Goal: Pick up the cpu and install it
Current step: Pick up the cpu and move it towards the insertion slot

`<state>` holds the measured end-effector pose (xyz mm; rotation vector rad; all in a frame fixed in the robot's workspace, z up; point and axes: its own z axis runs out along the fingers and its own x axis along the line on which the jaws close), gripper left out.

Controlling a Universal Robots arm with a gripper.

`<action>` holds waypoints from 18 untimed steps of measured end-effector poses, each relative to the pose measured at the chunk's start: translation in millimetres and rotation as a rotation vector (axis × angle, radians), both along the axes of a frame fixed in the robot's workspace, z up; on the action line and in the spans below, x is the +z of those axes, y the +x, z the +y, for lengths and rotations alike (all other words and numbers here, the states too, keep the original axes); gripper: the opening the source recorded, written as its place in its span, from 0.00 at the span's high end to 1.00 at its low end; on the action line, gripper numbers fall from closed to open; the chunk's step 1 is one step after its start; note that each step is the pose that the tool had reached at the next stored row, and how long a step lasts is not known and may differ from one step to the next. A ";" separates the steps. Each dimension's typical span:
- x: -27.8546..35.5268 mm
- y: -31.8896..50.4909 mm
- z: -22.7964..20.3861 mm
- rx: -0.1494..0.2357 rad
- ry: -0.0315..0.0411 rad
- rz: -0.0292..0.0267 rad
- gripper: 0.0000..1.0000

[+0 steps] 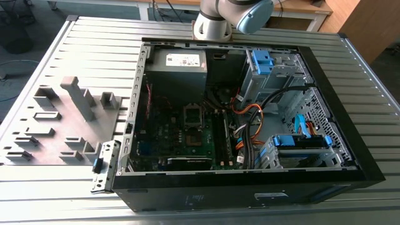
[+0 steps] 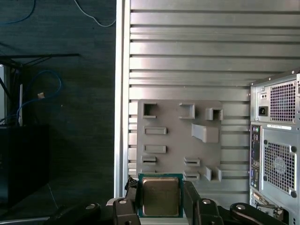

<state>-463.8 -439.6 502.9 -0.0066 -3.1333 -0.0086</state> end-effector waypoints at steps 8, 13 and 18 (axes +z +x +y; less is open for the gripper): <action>-7.0 0.0 0.0 0.000 -0.0007 -0.0050 0.53; -16.0 0.0 0.0 0.000 -0.0007 -0.0085 0.53; -25.1 0.0 0.0 0.000 -0.0007 -0.0112 0.53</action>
